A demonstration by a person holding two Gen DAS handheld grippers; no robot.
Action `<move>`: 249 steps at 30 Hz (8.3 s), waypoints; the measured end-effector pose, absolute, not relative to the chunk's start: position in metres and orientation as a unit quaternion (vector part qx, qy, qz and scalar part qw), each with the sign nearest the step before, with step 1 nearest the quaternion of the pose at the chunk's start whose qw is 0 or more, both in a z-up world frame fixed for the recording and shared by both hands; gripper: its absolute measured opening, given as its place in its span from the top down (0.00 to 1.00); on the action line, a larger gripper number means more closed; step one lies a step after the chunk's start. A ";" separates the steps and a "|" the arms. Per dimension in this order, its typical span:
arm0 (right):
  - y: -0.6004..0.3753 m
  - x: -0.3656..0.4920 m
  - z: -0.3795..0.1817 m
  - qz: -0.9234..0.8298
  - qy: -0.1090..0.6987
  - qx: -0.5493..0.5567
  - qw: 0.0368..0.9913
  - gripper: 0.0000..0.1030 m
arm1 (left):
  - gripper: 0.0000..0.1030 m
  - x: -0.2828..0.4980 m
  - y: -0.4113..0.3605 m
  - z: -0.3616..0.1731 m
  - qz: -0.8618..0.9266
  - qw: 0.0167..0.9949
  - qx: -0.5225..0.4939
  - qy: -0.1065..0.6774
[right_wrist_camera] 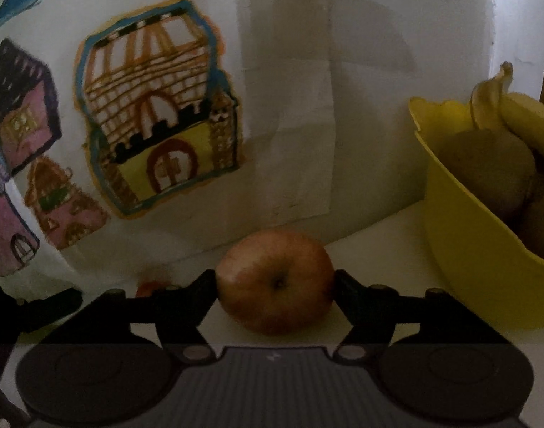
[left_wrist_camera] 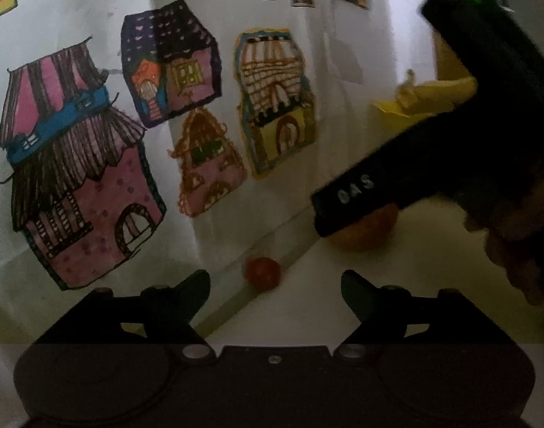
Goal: Organize fruits
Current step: 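Close the right tool on the red apple while the left tool grasps a small red fruit, then carry the red fruit in the left tool while the right tool carries the apple to the tray, then lower the red fruit onto the tray and open the left tool while the right tool releases the apple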
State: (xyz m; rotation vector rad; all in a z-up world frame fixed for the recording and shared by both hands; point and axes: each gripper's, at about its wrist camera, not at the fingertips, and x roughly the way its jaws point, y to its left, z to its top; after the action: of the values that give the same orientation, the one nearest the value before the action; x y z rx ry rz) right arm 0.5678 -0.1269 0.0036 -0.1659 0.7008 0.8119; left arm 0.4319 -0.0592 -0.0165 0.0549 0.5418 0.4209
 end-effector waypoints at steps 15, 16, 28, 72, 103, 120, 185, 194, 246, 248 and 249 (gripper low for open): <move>-0.161 0.586 0.006 0.421 0.352 -0.078 0.832 0.28 | 0.48 0.493 -0.045 -0.025 0.284 0.904 -0.097 0.303; -0.161 0.587 0.006 0.420 0.352 -0.077 0.833 0.28 | 0.49 0.494 -0.044 -0.026 0.287 0.905 -0.103 0.296; -0.163 0.585 0.005 0.414 0.353 -0.065 0.837 0.28 | 0.76 0.502 -0.027 -0.029 0.275 0.910 -0.142 0.277; -0.156 0.307 -0.006 0.373 0.344 -0.089 0.857 0.28 | 0.81 0.222 0.013 -0.014 0.042 0.933 -0.127 0.333; -0.167 0.271 -0.028 0.279 0.286 0.000 0.917 0.28 | 0.73 0.266 0.006 -0.020 0.029 0.946 -0.082 0.313; -0.164 0.270 -0.032 0.257 0.285 0.018 0.923 0.27 | 0.74 0.256 -0.002 -0.023 0.025 0.949 -0.071 0.307; -0.284 0.183 -0.025 0.145 0.188 0.210 0.948 0.29 | 0.74 0.230 -0.092 0.017 -0.082 0.962 -0.090 0.243; -0.331 0.188 -0.038 0.051 0.182 0.213 0.959 0.29 | 0.74 0.265 -0.149 0.010 -0.136 0.957 -0.079 0.245; -0.339 0.210 -0.051 -0.030 0.191 0.198 0.961 0.29 | 0.69 0.303 -0.179 -0.023 -0.167 0.940 -0.055 0.292; -0.340 0.210 -0.051 -0.032 0.189 0.199 0.961 0.28 | 0.66 0.303 -0.178 -0.022 -0.164 0.941 -0.057 0.291; -0.340 0.209 -0.052 -0.032 0.189 0.200 0.961 0.27 | 0.63 0.303 -0.177 -0.021 -0.163 0.941 -0.059 0.291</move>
State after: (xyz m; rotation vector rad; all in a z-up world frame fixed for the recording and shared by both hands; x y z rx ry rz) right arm 0.2093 -0.3399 -0.0516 0.4046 0.3824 -0.0656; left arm 0.3028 -0.1772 -0.0214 -0.1194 0.5937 -0.3321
